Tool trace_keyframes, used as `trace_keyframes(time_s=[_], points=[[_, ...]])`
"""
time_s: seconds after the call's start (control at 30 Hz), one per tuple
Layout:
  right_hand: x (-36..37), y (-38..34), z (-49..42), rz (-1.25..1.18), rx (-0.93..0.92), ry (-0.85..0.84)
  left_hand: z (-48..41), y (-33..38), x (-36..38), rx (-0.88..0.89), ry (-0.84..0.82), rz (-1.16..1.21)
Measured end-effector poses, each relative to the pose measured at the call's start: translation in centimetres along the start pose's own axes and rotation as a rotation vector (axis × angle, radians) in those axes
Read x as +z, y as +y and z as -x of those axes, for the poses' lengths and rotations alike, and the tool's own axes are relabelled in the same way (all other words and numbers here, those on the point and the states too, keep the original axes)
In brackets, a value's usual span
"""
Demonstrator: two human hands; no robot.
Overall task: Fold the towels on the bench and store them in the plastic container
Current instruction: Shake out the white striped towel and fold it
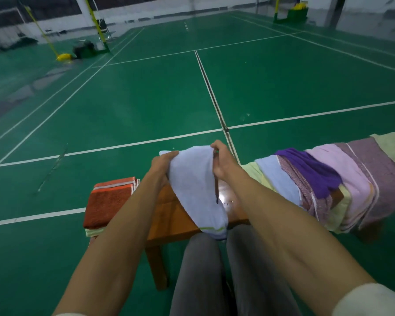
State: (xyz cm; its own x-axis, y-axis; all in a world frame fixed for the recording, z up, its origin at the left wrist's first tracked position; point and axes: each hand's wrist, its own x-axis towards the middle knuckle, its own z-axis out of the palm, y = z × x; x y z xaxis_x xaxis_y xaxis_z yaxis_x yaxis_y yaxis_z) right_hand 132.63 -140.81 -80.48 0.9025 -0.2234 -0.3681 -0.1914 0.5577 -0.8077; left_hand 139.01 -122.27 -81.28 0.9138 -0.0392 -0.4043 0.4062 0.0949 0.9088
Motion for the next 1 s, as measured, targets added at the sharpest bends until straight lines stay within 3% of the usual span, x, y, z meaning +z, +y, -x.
trace_keyframes(time_s=[0.13, 0.2, 0.23, 0.3, 0.4, 0.5, 0.63, 0.8, 0.9, 1.0], points=[[-0.1, -2.9, -0.1, -0.031, 0.052, -0.039, -0.7, 1.6, -2.2, 0.094, 0.249, 0.076], [0.0, -3.1, -0.2, 0.071, 0.094, -0.127, -0.8, 2.3, -2.8, 0.138, 0.378, -0.035], [0.5, -3.3, 0.3, 0.119, 0.108, -0.166, -0.8, 2.6, -2.9, 0.143, 0.387, -0.1], [2.0, -4.0, 0.1, 0.131, 0.088, -0.201, -0.6, 3.5, -2.9, 0.122, 0.256, -0.127], [4.1, -6.3, -2.2, 0.01, -0.043, -0.158, -0.2, 5.7, -2.5, 0.173, 0.114, 0.055], [3.4, -7.1, -3.8, -0.046, -0.083, -0.094, 0.7, 7.3, -2.8, 0.291, 0.231, 0.03], [1.0, -6.9, -0.8, 0.2, -0.051, 0.056, 1.1, 6.9, -4.1, 0.363, 0.369, -0.205], [1.4, -9.1, -2.1, -0.031, -0.176, 0.09, 2.2, 8.4, -4.0, 0.449, 0.428, -0.005], [1.7, -8.9, -2.0, 0.191, -0.133, 0.154, 2.3, 8.6, -4.2, 0.44, 0.438, 0.09], [1.4, -9.5, -2.6, 0.342, -0.093, 0.173, 2.1, 9.3, -5.6, 0.414, 0.456, 0.002]])
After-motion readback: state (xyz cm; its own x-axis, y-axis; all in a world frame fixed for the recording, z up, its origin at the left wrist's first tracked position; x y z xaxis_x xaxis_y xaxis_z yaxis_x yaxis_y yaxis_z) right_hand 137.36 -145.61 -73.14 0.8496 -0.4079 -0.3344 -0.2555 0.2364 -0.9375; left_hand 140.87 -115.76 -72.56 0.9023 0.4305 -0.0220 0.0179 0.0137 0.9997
